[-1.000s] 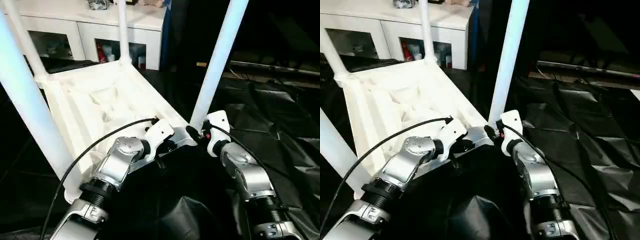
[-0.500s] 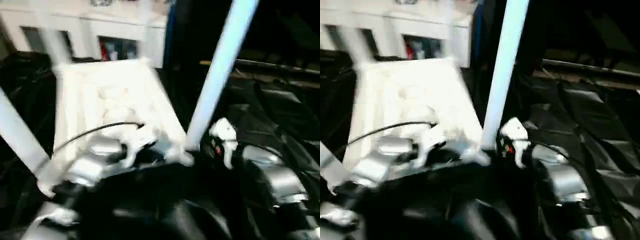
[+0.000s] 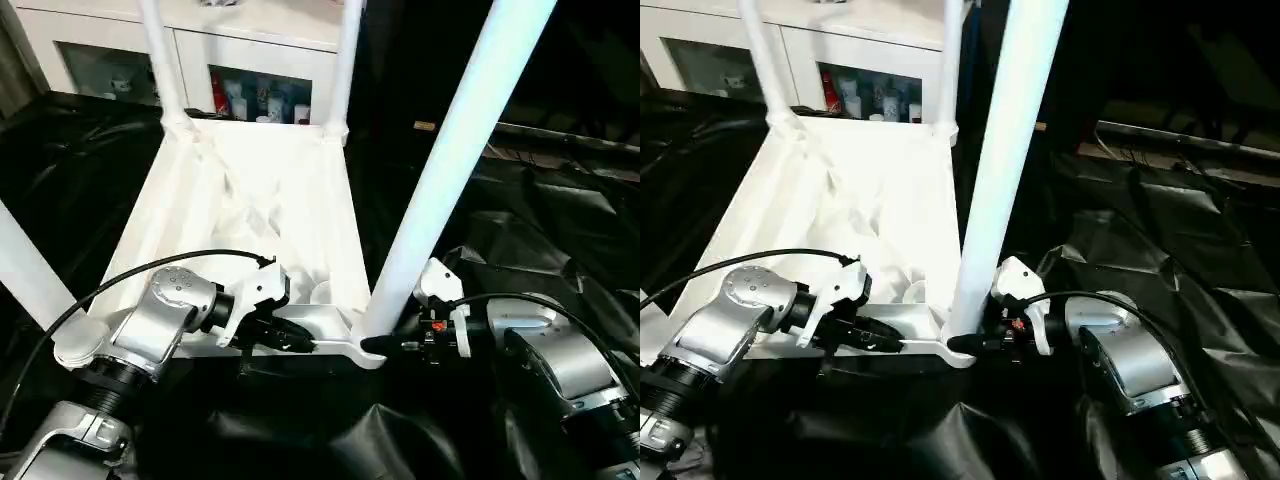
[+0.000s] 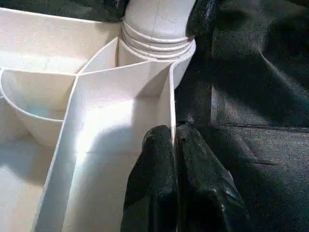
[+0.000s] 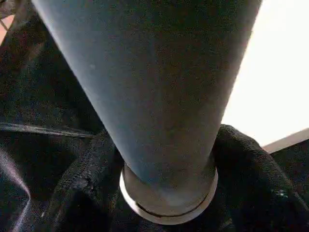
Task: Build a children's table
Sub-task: Rotate leg to tighten
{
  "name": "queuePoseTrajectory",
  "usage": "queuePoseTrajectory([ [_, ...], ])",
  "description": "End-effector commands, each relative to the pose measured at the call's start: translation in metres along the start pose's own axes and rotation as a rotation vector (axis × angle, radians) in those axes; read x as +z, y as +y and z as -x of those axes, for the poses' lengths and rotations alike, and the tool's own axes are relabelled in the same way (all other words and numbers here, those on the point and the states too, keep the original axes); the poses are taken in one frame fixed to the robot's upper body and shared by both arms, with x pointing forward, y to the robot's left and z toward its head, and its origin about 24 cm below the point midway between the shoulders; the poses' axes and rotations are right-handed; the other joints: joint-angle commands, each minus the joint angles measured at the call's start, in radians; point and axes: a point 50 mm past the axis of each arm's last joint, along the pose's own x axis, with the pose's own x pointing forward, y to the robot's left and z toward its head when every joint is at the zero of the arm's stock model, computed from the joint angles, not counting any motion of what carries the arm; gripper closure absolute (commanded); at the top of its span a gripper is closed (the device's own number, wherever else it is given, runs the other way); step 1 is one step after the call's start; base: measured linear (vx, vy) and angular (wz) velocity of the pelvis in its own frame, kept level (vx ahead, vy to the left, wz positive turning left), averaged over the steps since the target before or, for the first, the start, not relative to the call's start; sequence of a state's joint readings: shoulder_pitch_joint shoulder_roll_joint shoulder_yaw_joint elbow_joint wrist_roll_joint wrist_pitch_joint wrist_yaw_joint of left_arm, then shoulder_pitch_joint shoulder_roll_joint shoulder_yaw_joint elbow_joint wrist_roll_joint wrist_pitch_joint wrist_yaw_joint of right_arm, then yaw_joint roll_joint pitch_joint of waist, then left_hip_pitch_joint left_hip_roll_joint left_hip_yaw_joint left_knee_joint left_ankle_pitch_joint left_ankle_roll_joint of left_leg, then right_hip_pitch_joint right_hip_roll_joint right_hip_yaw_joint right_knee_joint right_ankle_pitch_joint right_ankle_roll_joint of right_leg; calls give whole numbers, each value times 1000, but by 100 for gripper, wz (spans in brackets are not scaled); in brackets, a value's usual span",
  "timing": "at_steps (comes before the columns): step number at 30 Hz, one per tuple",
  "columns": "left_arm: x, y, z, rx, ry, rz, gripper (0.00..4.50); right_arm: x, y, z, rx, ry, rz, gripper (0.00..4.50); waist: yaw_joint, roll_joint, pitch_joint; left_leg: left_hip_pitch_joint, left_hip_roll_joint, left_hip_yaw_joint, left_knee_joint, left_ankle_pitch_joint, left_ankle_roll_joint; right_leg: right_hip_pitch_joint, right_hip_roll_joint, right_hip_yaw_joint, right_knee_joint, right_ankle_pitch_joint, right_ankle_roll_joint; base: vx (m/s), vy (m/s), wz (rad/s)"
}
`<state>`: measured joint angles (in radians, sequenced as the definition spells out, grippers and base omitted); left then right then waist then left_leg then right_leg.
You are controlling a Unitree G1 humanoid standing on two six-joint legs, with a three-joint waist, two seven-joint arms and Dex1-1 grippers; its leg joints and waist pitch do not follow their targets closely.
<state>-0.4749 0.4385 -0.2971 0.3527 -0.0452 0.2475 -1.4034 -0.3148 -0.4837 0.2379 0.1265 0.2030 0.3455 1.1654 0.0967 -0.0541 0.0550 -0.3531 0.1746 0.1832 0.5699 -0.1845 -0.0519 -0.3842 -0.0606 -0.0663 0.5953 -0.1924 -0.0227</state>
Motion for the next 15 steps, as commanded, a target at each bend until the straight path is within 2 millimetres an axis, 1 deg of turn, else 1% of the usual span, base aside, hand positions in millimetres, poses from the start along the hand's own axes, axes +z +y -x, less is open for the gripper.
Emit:
queuePoseTrajectory([
  [1,15,-4,-10,-79,-58,-53,450,0,6,-5,54,-2,-6,181,0,3,-54,11,68,-22,-62,-154,50,41,-98,58,-60,-156,-223,0,0,0],
  [2,15,-4,-10,-81,-59,-53,450,0,6,-5,56,-3,-7,198,1,4,-55,11,68,-22,-62,-151,51,41,-98,58,-60,-152,-224,0,0,0],
  [7,15,-5,-10,-82,-63,-56,450,-2,9,-6,70,-18,-32,213,3,3,-56,11,68,-22,-60,-138,57,43,-97,57,-57,-129,-228,0,0,0],
  [13,15,-6,-10,-76,-67,-51,450,-5,11,-9,60,-36,-65,215,5,2,-55,10,67,-22,-60,-144,53,43,-98,57,-58,-150,-223,0,0,0],
  [15,14,-6,-11,-63,-76,-45,450,-8,9,-12,15,-55,-95,215,5,2,-57,11,68,-22,-60,-142,51,42,-99,57,-57,-147,-223,0,0,0],
])
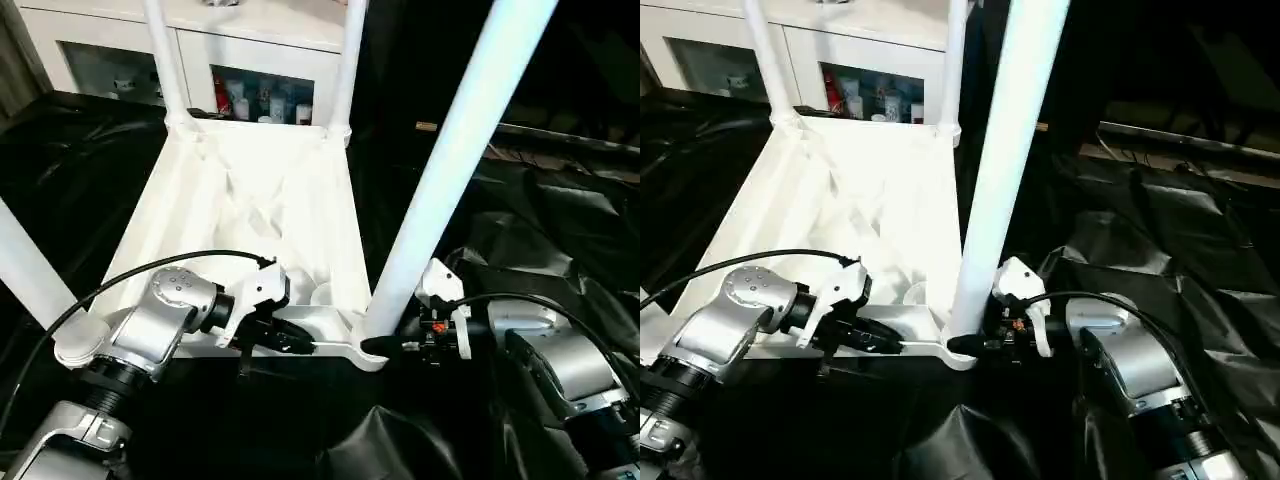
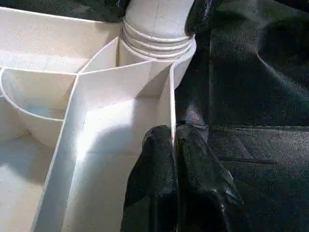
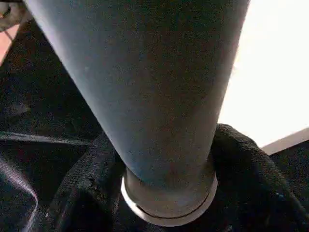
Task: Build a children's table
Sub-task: Rotate leg to tighten
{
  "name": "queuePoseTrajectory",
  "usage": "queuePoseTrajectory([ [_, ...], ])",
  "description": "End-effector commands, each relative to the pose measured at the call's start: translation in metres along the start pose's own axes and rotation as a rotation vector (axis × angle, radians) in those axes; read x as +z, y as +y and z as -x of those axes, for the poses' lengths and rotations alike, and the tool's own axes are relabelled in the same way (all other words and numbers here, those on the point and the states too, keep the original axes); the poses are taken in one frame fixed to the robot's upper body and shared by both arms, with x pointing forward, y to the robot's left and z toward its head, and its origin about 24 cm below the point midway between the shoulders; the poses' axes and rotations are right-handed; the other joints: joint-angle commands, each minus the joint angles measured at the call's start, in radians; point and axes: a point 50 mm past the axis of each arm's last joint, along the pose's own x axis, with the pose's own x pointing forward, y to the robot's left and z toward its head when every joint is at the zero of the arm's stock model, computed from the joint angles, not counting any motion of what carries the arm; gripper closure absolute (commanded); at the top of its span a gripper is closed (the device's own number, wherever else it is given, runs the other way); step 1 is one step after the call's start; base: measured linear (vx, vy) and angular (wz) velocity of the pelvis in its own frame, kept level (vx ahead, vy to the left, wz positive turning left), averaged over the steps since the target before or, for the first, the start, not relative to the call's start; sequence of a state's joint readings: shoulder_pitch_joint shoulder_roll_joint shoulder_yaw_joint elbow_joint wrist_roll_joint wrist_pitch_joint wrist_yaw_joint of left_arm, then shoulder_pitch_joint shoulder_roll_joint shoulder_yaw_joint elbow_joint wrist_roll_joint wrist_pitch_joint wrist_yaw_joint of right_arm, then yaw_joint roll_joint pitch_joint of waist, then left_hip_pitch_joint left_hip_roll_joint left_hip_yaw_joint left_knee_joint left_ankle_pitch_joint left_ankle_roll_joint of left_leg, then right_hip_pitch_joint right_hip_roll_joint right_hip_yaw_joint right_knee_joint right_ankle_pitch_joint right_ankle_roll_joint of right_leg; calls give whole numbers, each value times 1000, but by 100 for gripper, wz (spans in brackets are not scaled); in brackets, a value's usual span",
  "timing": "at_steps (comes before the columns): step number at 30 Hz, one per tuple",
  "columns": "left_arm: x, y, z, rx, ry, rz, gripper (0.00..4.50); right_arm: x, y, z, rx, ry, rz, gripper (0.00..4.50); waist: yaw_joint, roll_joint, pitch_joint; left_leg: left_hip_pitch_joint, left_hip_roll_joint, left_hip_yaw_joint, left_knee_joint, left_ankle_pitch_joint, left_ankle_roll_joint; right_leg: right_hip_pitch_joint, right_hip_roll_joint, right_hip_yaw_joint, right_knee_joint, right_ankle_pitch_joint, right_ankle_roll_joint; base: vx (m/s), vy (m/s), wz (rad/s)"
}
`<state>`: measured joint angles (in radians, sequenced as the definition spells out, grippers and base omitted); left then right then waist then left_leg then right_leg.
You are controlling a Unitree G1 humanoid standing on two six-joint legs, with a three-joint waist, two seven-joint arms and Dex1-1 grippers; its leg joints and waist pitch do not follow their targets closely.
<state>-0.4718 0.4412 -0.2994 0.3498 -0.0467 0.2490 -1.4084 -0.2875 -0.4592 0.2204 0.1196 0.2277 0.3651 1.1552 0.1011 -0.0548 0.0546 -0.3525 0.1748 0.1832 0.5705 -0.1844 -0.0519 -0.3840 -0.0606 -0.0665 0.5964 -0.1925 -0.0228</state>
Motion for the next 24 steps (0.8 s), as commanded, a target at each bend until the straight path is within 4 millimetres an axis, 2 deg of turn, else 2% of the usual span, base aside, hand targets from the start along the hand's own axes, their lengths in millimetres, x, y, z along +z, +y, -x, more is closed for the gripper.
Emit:
queuePoseTrajectory([
  [1,15,-5,-13,-35,-85,-46,450,-5,1,-10,-32,-21,-54,215,0,3,-56,9,68,-23,-61,-143,50,43,-98,57,-58,-148,-222,0,0,0],
  [3,16,-2,-16,23,-97,-43,450,-9,-9,-13,-159,-23,-72,215,-2,4,-54,11,68,-23,-63,-160,40,40,-98,56,-61,-168,-222,0,0,0],
  [5,16,-1,-17,42,-100,-42,450,-10,-13,-14,-203,-22,-78,216,-9,2,-51,6,65,-27,-67,-193,16,42,-100,55,-66,-237,-208,0,0,0],
  [6,16,2,-21,86,-100,-40,450,-12,-17,-16,-264,-22,-96,216,-16,0,-49,5,64,-29,-67,-221,6,44,-101,55,-73,-298,-189,0,0,0],
  [8,18,9,-33,217,-95,-15,450,-18,-27,-26,-447,-35,-170,216,-22,0,-48,7,64,-30,-67,-239,-4,37,-100,55,-79,-356,-169,0,0,0],
  [9,18,9,-33,217,-95,-15,450,-18,-27,-26,-447,-35,-170,216,-29,-1,-46,7,63,-33,-70,-256,-18,36,-102,53,-84,-412,-154,0,0,0],
  [10,23,14,-46,319,-106,10,450,-21,-30,-37,-576,-34,-229,217,-34,-4,-48,2,60,-36,-71,-256,-26,39,-104,51,-86,-454,-130,0,0,0],
  [11,25,15,-49,341,-111,15,450,-22,-31,-39,-601,-31,-242,218,-37,-5,-48,4,62,-37,-71,-258,-30,37,-103,51,-88,-464,-124,0,0,0],
  [12,28,14,-57,361,-121,22,450,-23,-32,-44,-654,-14,-255,222,-39,-4,-46,11,59,-36,-68,-274,-28,28,-101,52,-95,-490,-114,0,0,0],
  [13,30,13,-60,364,-125,24,450,-23,-32,-46,-678,-4,-256,229,-40,-5,-45,12,56,-36,-66,-280,-22,28,-102,51,-100,-520,-103,0,0,0],
  [14,30,13,-60,365,-125,25,450,-23,-32,-47,-681,-3,-256,229,-40,-5,-45,12,56,-36,-66,-280,-22,28,-102,51,-100,-520,-103,0,0,0],
  [15,36,12,-73,391,-141,50,450,-20,-32,-59,-718,-7,-271,229,-40,-1,-47,13,58,-35,-66,-277,-15,23,-101,54,-101,-516,-97,0,0,0],
  [16,38,12,-77,402,-144,55,450,-19,-32,-62,-725,-11,-277,229,-43,-1,-46,12,57,-36,-67,-286,-13,23,-98,52,-101,-510,-97,0,0,0],
  [17,41,13,-84,414,-133,49,450,-13,-29,-72,-697,-32,-277,229,-43,-1,-48,10,57,-36,-68,-281,-12,26,-99,52,-100,-500,-96,0,0,0],
  [18,44,13,-92,431,-117,37,450,-6,-24,-83,-653,-44,-243,229,-43,1,-48,11,59,-36,-69,-281,-8,23,-96,54,-100,-476,-95,0,0,0],
  [20,45,14,-93,435,-110,30,450,-3,-23,-85,-636,-42,-214,229,-42,1,-49,12,57,-34,-68,-282,-3,23,-95,55,-99,-448,-97,0,0,0],
  [22,45,15,-92,441,-99,19,450,-2,-24,-85,-642,-56,-224,183,-40,2,-51,8,57,-34,-70,-270,7,27,-96,56,-96,-419,-99,0,0,0],
  [24,44,18,-87,451,-93,18,450,0,-25,-82,-634,-89,-254,171,-38,4,-51,11,58,-33,-70,-280,8,24,-96,56,-96,-415,-103,0,0,0],
])
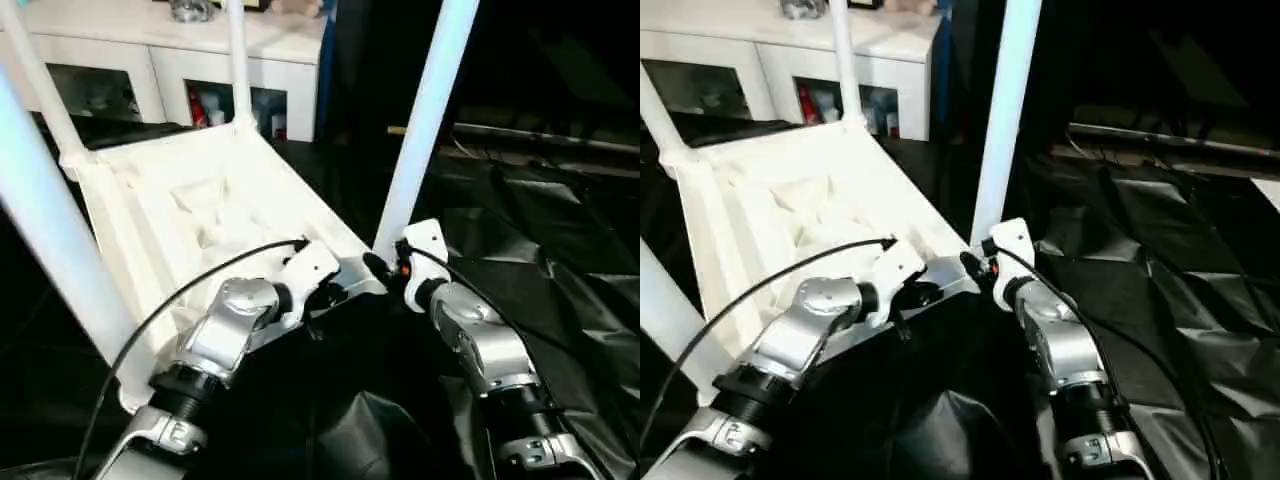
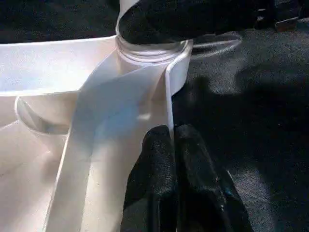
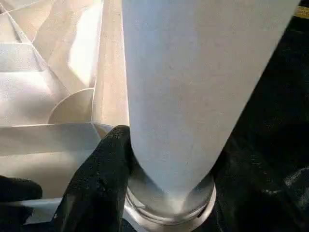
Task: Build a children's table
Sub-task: Rotate leg to tighten
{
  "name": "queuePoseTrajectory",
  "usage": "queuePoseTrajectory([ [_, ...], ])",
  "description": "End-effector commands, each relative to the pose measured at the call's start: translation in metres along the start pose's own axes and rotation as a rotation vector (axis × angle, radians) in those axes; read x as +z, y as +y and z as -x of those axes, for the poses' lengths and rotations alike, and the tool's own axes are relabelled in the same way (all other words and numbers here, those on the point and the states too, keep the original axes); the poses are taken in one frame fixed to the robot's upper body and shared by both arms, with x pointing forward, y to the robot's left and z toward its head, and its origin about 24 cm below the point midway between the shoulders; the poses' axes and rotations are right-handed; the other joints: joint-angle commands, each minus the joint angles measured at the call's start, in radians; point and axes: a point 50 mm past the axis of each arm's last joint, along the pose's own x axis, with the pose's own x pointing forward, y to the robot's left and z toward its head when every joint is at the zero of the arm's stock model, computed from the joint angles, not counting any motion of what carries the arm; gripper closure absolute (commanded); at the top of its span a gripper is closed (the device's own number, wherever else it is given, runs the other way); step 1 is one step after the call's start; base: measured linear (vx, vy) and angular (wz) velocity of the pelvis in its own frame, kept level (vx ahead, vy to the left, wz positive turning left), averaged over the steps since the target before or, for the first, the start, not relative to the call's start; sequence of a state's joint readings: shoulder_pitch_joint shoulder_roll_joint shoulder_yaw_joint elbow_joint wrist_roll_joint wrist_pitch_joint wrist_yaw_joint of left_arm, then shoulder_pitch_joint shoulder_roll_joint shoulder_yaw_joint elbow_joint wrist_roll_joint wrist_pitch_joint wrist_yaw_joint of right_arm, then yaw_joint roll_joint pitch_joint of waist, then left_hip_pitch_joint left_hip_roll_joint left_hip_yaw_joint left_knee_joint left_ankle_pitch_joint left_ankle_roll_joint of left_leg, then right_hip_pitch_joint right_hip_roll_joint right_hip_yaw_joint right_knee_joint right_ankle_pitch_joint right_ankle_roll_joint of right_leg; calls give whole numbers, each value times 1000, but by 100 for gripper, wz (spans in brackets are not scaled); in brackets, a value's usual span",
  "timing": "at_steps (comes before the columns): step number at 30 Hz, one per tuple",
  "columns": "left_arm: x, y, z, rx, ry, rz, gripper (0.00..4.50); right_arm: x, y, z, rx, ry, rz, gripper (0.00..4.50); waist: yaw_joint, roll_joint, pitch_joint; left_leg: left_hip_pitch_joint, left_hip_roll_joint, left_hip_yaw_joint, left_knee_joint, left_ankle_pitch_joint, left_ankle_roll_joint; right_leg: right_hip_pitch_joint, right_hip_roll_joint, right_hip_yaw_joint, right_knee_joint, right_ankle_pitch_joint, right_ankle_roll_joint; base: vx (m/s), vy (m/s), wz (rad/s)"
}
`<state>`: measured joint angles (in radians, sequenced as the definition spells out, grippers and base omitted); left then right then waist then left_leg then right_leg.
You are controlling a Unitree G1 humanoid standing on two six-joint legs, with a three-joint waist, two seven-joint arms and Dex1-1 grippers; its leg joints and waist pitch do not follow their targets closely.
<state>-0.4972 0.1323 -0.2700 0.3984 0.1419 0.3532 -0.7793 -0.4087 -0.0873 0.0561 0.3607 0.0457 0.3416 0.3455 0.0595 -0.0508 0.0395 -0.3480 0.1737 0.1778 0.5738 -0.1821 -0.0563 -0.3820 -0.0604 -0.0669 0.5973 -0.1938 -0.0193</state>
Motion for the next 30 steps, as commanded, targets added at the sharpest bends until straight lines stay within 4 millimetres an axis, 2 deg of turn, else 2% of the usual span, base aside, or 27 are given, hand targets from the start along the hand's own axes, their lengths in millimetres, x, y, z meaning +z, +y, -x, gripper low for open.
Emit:
queuePoseTrajectory([
  [1,16,-18,-15,-84,-56,-29,450,-16,36,-9,173,73,-51,171,4,-1,-37,6,60,-28,-74,-284,12,22,-96,57,-96,-403,-111,0,0,0],
  [2,15,-17,-13,-94,-54,-35,450,-14,34,-8,177,66,-43,150,3,-1,-36,5,60,-28,-75,-286,11,23,-96,57,-96,-403,-112,0,0,0],
  [7,7,-16,0,-187,-62,-64,450,-6,23,-1,271,37,-1,150,3,-3,-36,3,59,-30,-75,-301,14,25,-99,56,-100,-433,-104,0,0,0],
  [10,2,-14,11,-259,-57,-75,450,-4,17,10,390,37,65,150,5,-3,-36,2,62,-28,-75,-281,25,26,-98,57,-97,-398,-115,0,0,0],
  [11,0,-14,15,-284,-56,-76,450,-3,15,14,429,44,89,150,10,-5,-37,5,63,-26,-73,-273,32,26,-97,58,-95,-380,-119,0,0,0],
  [12,-2,-13,24,-337,-66,-102,450,-3,8,23,490,59,128,150,13,-4,-39,7,64,-23,-72,-251,40,25,-97,59,-90,-336,-136,0,0,0],
  [13,-2,-13,24,-338,-67,-103,450,-3,8,23,491,59,128,150,15,-3,-40,6,66,-20,-70,-229,46,27,-93,60,-83,-279,-151,0,0,0],
  [16,-4,-13,35,-420,-80,-123,450,0,0,33,564,63,155,150,20,-2,-40,4,66,-20,-70,-213,53,30,-95,59,-76,-238,-175,0,0,0],
  [17,-5,-13,42,-464,-81,-114,450,2,-4,39,612,66,180,150,21,-4,-41,2,67,-21,-71,-197,53,33,-94,58,-72,-218,-182,0,0,0],
  [19,-6,-11,48,-498,-80,-112,450,3,-7,47,666,72,189,150,28,-1,-44,4,68,-19,-67,-169,64,35,-93,57,-64,-159,-203,0,0,0],
  [22,-8,-5,60,-550,-67,-106,450,3,-7,61,787,107,196,150,36,-3,-43,7,68,-15,-63,-135,83,35,-92,58,-58,-99,-224,0,0,0],
  [25,-10,-2,64,-573,-58,-102,450,1,-7,66,828,130,201,150,41,-4,-41,5,69,-15,-65,-143,79,36,-94,57,-61,-132,-225,0,0,0],
  [30,-10,0,67,-586,-55,-98,450,-1,-7,69,865,151,201,150,44,-5,-39,6,69,-17,-67,-172,52,35,-96,57,-66,-196,-209,0,0,0],
])
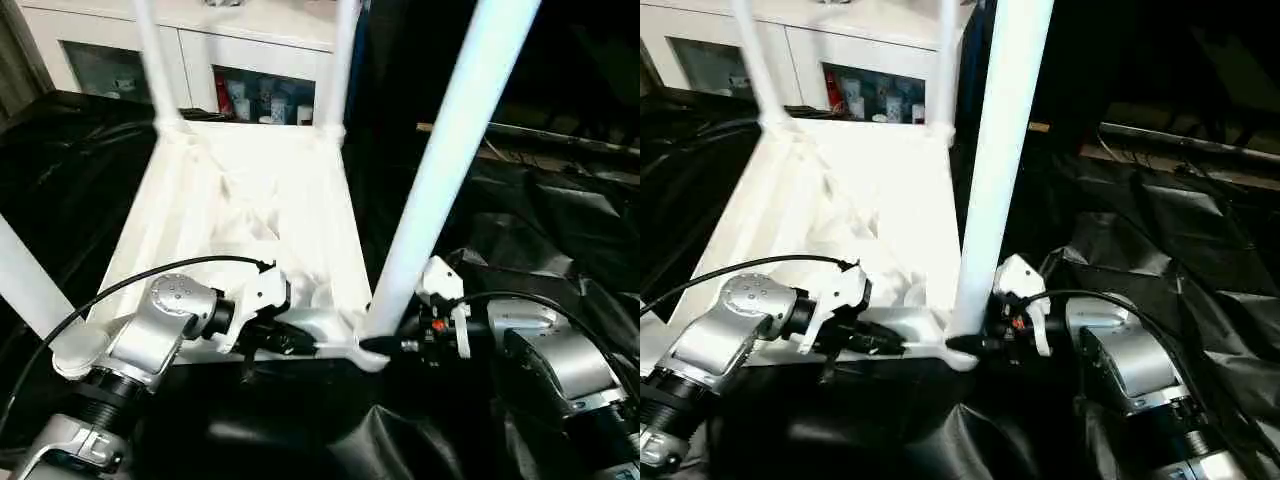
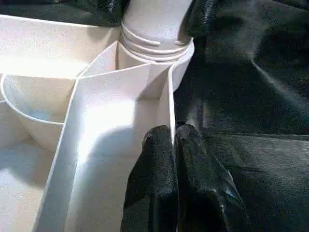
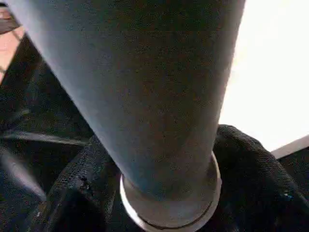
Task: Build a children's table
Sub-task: Rotate leg to tighten
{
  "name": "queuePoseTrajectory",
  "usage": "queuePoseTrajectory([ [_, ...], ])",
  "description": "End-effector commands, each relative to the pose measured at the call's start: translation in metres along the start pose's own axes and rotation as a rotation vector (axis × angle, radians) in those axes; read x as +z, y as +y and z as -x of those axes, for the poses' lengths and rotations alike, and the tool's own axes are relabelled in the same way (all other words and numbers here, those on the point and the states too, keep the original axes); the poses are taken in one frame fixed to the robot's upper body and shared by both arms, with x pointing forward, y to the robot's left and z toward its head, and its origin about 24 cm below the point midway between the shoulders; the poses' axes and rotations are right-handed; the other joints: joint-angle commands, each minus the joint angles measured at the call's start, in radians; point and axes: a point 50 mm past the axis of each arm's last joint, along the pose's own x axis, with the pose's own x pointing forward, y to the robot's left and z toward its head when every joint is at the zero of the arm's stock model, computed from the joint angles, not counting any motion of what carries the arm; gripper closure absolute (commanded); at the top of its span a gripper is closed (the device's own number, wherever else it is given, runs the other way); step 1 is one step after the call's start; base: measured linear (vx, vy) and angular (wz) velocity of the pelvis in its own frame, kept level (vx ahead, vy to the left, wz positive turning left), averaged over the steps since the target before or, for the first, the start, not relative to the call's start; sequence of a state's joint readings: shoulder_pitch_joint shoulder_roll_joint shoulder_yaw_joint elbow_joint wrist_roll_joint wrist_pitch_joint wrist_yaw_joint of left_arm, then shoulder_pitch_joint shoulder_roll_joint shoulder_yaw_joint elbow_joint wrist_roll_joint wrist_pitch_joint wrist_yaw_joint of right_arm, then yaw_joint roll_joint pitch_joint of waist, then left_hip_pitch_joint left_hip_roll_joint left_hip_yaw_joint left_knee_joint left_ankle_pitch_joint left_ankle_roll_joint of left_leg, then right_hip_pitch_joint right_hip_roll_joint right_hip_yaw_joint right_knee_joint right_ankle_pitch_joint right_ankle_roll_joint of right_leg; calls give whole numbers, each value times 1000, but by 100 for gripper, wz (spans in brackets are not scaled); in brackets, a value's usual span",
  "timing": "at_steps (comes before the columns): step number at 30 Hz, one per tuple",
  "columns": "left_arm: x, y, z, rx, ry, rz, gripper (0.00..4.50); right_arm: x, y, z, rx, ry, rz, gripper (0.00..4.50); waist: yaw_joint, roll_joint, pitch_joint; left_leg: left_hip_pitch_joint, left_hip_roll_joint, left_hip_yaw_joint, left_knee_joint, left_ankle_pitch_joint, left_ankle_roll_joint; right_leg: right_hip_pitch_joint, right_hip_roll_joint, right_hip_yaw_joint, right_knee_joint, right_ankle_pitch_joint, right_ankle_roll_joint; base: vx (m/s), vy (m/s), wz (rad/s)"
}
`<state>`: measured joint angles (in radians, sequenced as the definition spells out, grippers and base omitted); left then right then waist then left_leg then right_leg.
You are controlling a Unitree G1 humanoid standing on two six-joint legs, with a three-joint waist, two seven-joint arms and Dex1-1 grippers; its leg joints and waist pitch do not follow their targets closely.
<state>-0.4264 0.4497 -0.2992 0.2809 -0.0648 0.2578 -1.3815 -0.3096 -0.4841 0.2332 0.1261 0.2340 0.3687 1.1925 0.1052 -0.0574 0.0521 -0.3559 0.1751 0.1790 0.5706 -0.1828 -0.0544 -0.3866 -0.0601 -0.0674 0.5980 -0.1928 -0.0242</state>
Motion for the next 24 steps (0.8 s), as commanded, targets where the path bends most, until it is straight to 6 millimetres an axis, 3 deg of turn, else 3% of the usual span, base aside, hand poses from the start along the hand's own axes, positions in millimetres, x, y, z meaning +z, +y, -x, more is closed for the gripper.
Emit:
queuePoseTrajectory([
  [1,14,-2,-5,-66,-66,-45,450,0,2,1,20,5,-3,163,-2,3,-53,13,68,-19,-63,-169,47,41,-96,58,-65,-194,-204,0,0,0],
  [6,14,-3,-6,-77,-70,-42,450,0,5,0,44,12,-16,210,0,0,-54,13,67,-18,-61,-149,50,42,-95,58,-62,-166,-204,0,0,0],
  [14,14,-4,-7,-74,-69,-38,450,-2,7,0,59,22,-23,228,1,-3,-51,13,66,-19,-60,-158,49,41,-95,58,-64,-205,-191,0,0,0],
  [19,13,1,-9,20,-62,-44,450,-4,6,-3,24,10,-34,231,0,-1,-51,12,65,-19,-60,-161,43,41,-95,58,-64,-206,-189,0,0,0],
  [22,17,9,-22,168,-73,-27,450,-13,-9,-15,-199,-2,-79,234,-6,-1,-49,13,64,-20,-62,-192,26,37,-96,57,-71,-250,-188,0,0,0],
  [24,18,10,-37,244,-86,6,450,-21,-20,-24,-396,-26,-159,239,-19,-4,-47,8,63,-26,-66,-218,-5,42,-99,55,-75,-329,-165,0,0,0],
])
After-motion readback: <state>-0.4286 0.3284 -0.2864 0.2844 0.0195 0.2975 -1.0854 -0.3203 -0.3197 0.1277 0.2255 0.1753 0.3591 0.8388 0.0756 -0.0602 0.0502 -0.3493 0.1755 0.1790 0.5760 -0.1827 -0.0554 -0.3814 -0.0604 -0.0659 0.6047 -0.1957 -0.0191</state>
